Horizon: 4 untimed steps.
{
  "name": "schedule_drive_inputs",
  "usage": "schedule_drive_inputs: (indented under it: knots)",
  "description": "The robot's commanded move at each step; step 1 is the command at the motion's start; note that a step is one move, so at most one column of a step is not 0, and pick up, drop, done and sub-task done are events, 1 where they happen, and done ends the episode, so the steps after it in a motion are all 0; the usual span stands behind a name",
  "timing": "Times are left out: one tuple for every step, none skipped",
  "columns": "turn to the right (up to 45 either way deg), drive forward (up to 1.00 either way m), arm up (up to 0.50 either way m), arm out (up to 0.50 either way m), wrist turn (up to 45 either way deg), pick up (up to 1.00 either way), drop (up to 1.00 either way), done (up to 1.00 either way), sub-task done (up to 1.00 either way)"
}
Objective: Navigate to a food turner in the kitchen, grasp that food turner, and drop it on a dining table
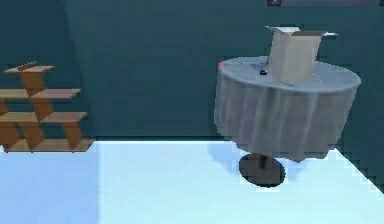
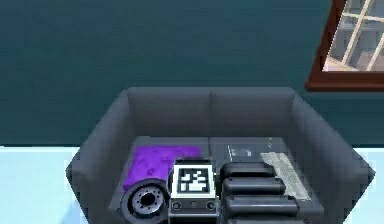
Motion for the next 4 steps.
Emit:
schedule_drive_inputs:
  knots:
    - [45.0, 0.00, 0.00, 0.00, 0.0, 0.00, 0.00, 0.00, 0.00]
    - [45.0, 0.00, 0.00, 0.00, 0.0, 0.00, 0.00, 0.00, 0.00]
    - [0.0, 0.05, 0.00, 0.00, 0.0, 0.00, 0.00, 0.00, 0.00]
    - [-45.0, 0.00, 0.00, 0.00, 0.0, 0.00, 0.00, 0.00, 0.00]
